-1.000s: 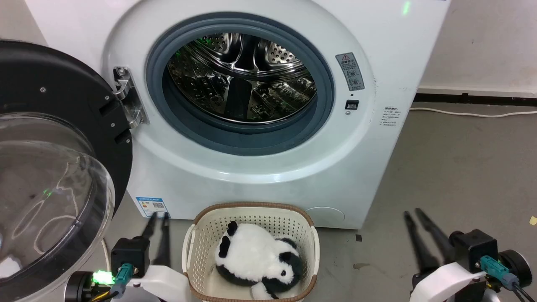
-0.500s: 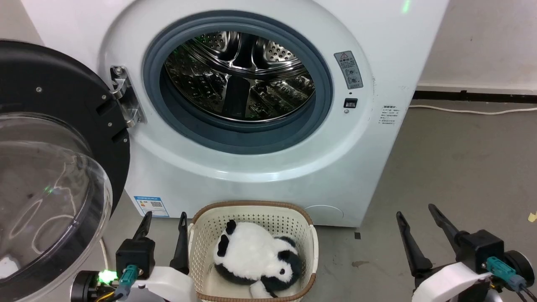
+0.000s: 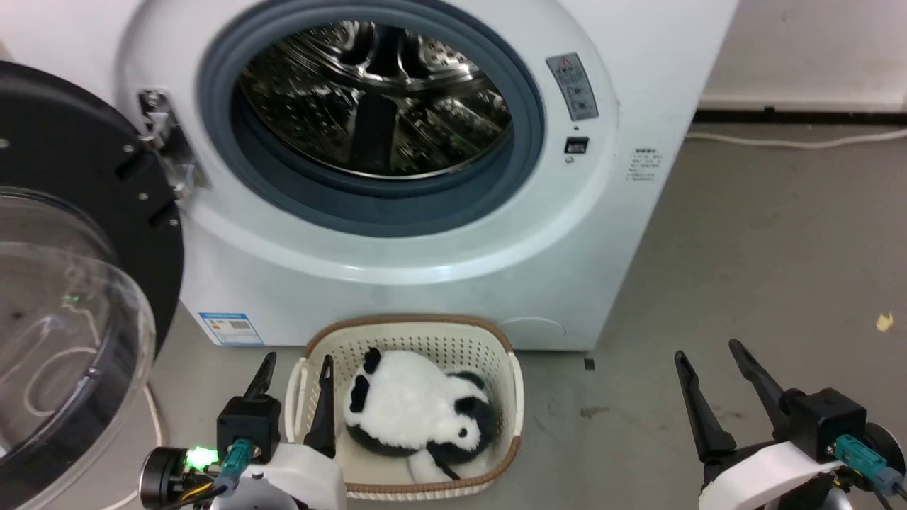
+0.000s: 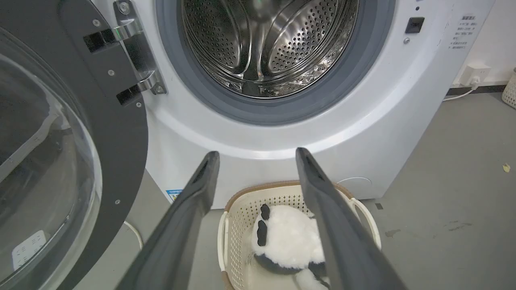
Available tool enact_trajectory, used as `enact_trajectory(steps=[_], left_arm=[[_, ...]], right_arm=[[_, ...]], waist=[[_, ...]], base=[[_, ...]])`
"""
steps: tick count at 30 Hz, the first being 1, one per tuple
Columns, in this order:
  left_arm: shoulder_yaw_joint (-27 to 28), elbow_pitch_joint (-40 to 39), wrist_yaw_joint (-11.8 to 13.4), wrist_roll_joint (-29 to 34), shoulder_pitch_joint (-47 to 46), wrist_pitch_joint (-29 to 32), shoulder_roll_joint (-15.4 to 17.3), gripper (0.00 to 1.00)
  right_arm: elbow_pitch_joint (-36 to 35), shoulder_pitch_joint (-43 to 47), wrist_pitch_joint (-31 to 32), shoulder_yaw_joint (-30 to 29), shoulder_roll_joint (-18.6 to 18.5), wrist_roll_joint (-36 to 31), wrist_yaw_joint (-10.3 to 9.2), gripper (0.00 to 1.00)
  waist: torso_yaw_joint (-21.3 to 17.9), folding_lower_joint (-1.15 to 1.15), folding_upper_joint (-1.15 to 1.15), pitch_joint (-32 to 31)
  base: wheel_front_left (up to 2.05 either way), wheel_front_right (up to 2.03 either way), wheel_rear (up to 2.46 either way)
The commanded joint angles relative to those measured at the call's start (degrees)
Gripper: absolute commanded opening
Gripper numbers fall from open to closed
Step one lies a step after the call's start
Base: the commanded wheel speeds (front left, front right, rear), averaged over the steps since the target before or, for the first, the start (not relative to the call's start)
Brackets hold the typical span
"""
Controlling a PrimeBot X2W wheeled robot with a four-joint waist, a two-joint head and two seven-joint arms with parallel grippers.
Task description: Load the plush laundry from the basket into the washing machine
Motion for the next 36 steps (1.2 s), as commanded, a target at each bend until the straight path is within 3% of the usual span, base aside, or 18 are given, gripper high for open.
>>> enact_trajectory(steps=[1,18,36], left_arm=[[-0.5,0.8,0.0,0.0,-1.3,-0.6,0.2,1.00],[-3.8,15.9,-0.5,0.3,-10.8,-2.7,1.2,1.00],[-6.0,31.5,-1.2,-1.4,-22.2,-1.0,3.1,1.00]], right_arm=[[0.3,-1.3,-0.7,0.0,0.1,0.8,-0.01,1.00],[1.0,-3.9,-2.9,0.6,0.1,5.3,-0.02,1.00],[0.6,-6.9,-5.1,1.6,0.1,9.3,-0.03,1.00]], waist=[[-0.8,0.00,0.00,1.1],[-5.5,0.00,0.00,9.1],[-9.1,0.00,0.00,18.6]], base=[[0.00,0.00,0.00],[0.00,0.00,0.00],[0.00,0.00,0.00]])
